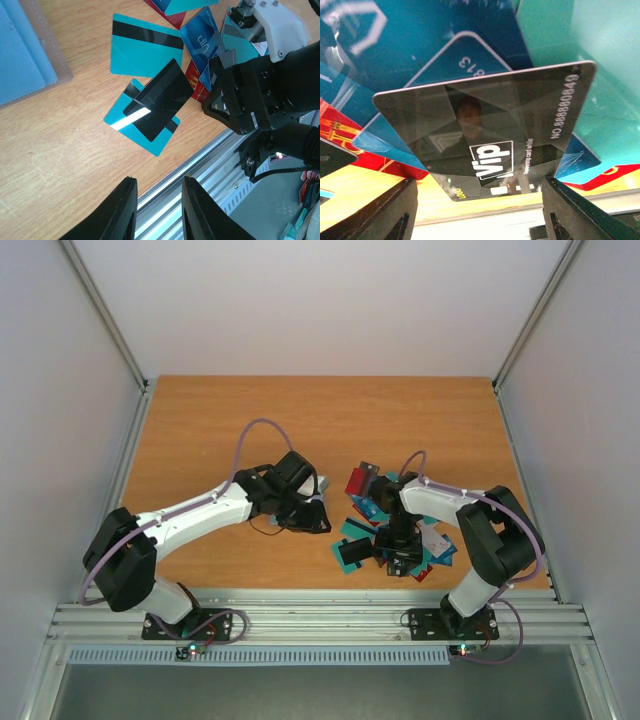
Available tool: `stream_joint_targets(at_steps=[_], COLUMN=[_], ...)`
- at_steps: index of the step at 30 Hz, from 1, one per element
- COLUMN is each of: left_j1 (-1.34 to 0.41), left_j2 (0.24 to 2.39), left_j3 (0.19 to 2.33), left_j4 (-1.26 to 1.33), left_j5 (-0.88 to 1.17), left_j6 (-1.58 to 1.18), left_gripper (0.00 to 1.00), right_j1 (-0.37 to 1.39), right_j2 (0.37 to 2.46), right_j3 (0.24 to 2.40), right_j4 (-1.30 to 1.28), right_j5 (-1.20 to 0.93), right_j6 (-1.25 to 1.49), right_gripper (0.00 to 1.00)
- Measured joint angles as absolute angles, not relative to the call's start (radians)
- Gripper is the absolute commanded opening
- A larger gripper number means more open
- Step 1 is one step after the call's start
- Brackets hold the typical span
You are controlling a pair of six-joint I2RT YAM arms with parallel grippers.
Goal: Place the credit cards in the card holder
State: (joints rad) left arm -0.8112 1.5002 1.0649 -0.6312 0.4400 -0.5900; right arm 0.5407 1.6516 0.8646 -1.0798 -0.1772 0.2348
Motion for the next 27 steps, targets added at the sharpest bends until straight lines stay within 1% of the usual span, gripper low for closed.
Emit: stream_joint_targets(at_steps=[4,11,15,21,27], left_j1=[-0.811,-0.811,-0.811,-0.811,-0.811], left_j2=[1.5,1.5,1.5,1.5,1.5], left_j3=[1.064,1.063,1.063,1.063,1.064], left_j4=[-0.636,-0.647,-0.651,-0.663,-0.671], left_j5=[0.44,0.44,0.44,0.437,0.437], left_j6=[-0.585,-0.568,-0.565,-0.547,-0.537], left_gripper=[0.27,0.27,0.27,0.27,0.27], right_j1=[0.544,0.545,0.546,0.559,0.559], right_j2=[1.649,1.65,1.645,1.614,1.594], right_j3=[0.847,0.847,0.847,0.85,0.859], right_j4=[-1.069,-1.062,-1.062,-1.085,-1.114], right_j5=[-0.207,-0.219,-0.225,-0.184,-0.128], right_j6=[0.262,0.281,0.291,0.297,0.294], right_gripper=[0.6,0.6,0.64,0.77,0.78])
